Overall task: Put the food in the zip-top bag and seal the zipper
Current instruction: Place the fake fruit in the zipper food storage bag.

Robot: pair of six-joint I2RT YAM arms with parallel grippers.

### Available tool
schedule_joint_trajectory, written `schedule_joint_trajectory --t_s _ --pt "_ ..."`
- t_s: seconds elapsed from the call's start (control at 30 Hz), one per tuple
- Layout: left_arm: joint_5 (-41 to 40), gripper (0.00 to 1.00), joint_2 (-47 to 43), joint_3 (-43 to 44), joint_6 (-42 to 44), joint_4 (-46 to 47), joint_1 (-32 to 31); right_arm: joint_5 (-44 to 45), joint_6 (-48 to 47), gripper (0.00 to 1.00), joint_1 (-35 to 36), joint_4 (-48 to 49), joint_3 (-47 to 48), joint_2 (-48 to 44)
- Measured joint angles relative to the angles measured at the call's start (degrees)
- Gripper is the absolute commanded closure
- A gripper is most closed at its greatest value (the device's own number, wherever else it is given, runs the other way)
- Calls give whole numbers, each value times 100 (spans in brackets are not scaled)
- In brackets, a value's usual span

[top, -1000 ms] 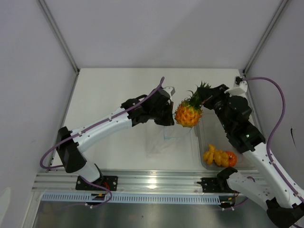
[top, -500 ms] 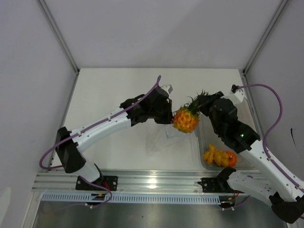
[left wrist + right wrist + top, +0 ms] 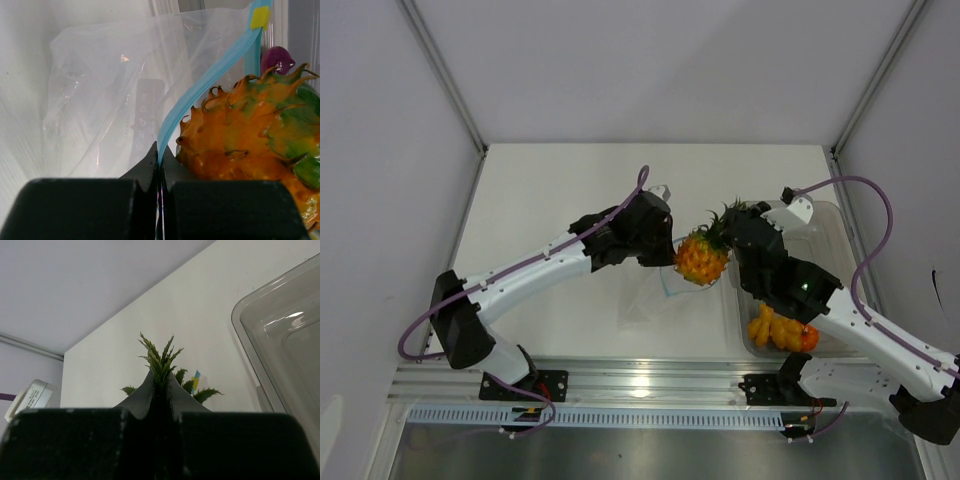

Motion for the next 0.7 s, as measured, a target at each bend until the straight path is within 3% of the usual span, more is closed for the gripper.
schedule_joint_trajectory --t_s 0.3,0.7 --pt "-70 99 -35 -76 -289 15 -13 -216 -730 100 15 778 -879 -717" --pt "-229 99 -181 -72 -275 398 -42 -153 -1436 100 44 166 -903 -610"
